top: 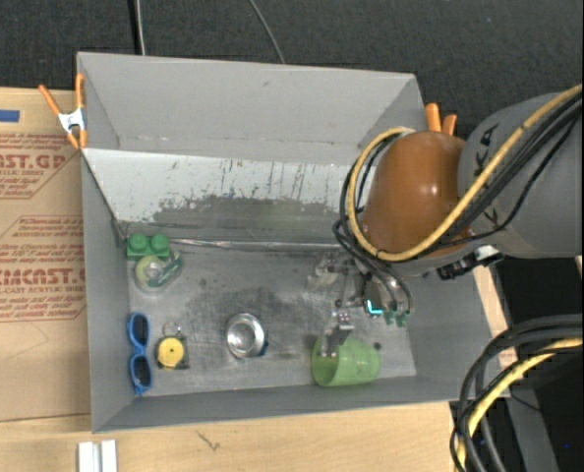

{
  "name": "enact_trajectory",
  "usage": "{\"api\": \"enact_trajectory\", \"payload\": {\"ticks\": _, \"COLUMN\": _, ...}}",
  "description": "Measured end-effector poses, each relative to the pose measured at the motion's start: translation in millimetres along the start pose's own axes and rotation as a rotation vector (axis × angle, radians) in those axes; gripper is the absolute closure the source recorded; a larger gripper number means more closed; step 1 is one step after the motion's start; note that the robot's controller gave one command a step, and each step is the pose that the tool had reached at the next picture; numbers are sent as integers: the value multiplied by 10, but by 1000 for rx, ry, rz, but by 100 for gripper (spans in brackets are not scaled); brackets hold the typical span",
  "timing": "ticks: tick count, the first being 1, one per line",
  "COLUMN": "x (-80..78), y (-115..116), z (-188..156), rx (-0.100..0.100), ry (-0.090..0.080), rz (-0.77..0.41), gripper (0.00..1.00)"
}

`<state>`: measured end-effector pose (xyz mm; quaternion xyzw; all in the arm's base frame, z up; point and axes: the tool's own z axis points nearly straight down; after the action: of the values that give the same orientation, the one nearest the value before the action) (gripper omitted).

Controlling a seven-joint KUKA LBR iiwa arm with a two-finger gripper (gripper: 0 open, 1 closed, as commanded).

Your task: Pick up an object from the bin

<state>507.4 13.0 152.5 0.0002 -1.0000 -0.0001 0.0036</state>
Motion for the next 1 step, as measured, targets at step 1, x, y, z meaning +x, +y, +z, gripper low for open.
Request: {"api": "enact_trajectory", "payload": {"ticks": 1, "x": -155, "y": 1090, "z": 784, "rx": 4, "ry": -12, "rz": -407, "gripper": 0}}
